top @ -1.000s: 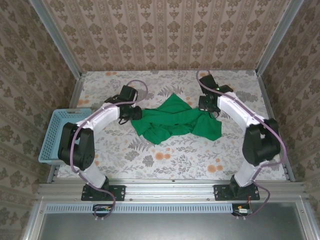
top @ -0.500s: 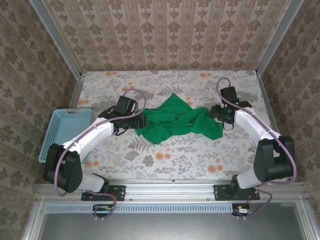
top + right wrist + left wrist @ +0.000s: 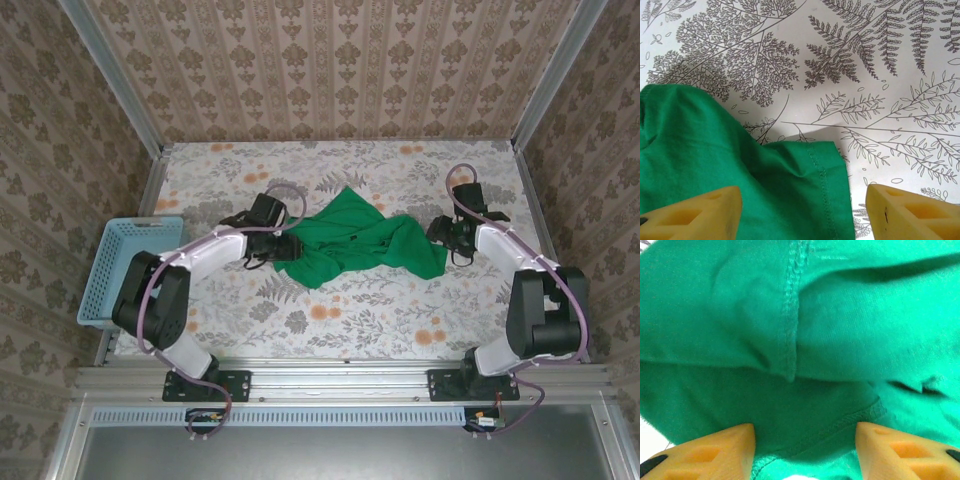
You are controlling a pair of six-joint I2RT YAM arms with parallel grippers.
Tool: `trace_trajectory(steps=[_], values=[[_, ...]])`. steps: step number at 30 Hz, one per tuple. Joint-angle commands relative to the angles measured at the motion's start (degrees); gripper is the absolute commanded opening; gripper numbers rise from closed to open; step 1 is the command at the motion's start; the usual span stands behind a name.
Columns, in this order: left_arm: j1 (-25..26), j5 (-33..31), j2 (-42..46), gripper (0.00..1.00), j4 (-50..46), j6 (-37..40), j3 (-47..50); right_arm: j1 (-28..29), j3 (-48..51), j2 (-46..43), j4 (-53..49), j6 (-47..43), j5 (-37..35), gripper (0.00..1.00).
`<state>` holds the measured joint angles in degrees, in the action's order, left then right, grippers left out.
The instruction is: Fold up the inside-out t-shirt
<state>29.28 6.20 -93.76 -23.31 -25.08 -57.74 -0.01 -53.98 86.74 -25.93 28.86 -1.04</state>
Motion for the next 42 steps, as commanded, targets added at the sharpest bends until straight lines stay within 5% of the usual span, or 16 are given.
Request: trace_trajectory(steps=[1, 13, 22, 24, 35, 42], values=[[0.25, -1.85, -1.78, 0.43, -0.44, -0.22, -2.35, -0.95, 0.00, 2.67, 0.70, 1.47, -0.55, 0.69], [0.34, -3.26, 2.07, 0.12, 0.40, 0.65, 0.50, 0.09, -2.38, 11.68, 2.13, 2.78, 0.99, 0.58], [-0.05, -5.02, 8.67, 0.04, -1.78, 2.35, 1.68, 0.47, -3.59, 12.59, 0.75, 2.30, -2.10, 0.09], [-0.76, -5.74, 10.54, 0.01, -2.96, 2.71, 1.35, 0.45, -3.91, 10.57, -0.66, 2.10, -4.24, 0.00], [-10.34, -15.85, 29.05, 0.00, -14.97, 3.45, -9.50, -0.98, -13.66, -18.47, -16.29, 0.53, -18.91, 0.00], [-16.97, -20.77, 40.80, 0.00, -17.71, 2.41, -19.23, -2.71, -26.43, -31.70, -21.09, -1.86, -20.03, 0.00]])
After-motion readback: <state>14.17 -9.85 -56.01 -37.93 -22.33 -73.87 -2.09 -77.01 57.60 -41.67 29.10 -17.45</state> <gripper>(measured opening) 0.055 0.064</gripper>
